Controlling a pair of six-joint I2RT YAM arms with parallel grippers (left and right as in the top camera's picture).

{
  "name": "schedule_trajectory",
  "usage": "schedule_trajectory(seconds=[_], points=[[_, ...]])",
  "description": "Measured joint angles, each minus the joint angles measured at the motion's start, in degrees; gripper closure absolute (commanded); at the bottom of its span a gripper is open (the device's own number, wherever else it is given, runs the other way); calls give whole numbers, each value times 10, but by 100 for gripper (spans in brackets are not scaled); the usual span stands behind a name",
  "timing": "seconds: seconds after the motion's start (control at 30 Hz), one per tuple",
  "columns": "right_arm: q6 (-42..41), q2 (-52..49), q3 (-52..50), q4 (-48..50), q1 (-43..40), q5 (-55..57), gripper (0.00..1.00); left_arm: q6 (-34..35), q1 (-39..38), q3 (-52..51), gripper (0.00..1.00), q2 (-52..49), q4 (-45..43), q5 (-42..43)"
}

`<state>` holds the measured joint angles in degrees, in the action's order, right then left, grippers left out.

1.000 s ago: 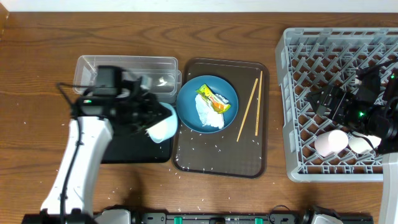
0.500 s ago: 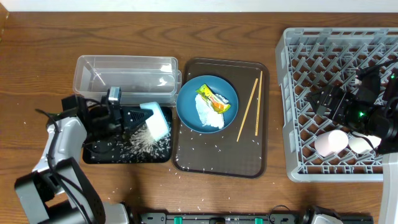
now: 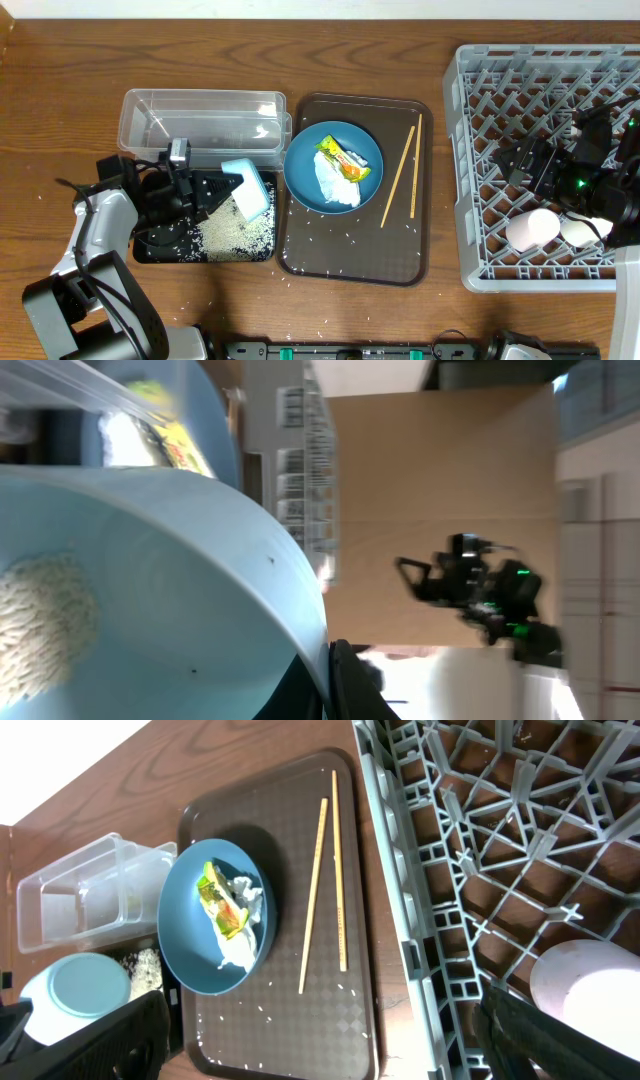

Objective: Sort waste into correct bins and load items into the dishwasher rack
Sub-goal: 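Tip the rice bowl over the black tray to dump the rice, then set the emptied bowl back on the brown tray with left gripper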

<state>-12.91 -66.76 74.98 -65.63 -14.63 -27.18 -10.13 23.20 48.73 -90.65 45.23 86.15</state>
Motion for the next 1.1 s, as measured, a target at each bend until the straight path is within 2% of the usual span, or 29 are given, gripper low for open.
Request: schedule_trajectory(seconds=[0.17, 0.27, 0.47, 0.6, 0.73, 0.83, 0.97, 1.1], points=[[0, 0, 0, -1, 0, 0, 5, 2, 0, 0, 94, 0, -10, 3], [0, 0, 0, -1, 0, 0, 4, 8, 1, 0, 94, 0, -34, -23], [0, 0, 0, -5, 0, 0, 4, 14, 3, 0, 94, 0, -25, -22], [0, 0, 0, -5, 0, 0, 4, 10, 3, -1, 94, 0, -2, -11], [0, 0, 0, -5, 0, 0, 4, 9, 2, -1, 94, 0, 11, -40], [0, 0, 0, -5, 0, 0, 4, -6, 1, -6, 94, 0, 31, -16], [0, 0, 0, -5, 0, 0, 4, -13, -3, -6, 94, 0, 50, -51], [0, 0, 0, -5, 0, 0, 4, -13, -25, -6, 94, 7, 64, -41]])
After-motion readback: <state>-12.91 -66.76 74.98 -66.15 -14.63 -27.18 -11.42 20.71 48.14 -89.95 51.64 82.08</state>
